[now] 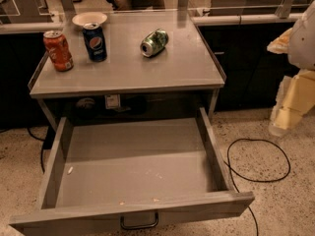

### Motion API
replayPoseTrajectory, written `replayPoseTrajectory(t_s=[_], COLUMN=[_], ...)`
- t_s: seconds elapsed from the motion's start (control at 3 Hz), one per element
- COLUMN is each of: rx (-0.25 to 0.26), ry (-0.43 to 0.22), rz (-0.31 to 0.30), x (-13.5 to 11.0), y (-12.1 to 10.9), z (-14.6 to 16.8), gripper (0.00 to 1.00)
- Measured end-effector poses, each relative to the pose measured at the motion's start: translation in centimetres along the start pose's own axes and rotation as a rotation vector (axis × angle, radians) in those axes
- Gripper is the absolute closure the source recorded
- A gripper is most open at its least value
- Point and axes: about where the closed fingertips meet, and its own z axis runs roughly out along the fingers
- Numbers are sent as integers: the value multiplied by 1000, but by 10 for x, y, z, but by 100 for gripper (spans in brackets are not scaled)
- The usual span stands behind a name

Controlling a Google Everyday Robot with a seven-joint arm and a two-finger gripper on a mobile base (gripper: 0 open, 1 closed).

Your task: Close top drawer

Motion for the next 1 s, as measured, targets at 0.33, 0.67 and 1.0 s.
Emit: replayPoseTrajectory(t_s=[0.33, 0.67, 1.0], rx=[6, 12, -16], ry=[-2, -5, -22], rz=[2, 4, -10], x=[0, 0, -7], y=[0, 2, 14], z=[1, 14, 43], gripper=[0, 0, 0])
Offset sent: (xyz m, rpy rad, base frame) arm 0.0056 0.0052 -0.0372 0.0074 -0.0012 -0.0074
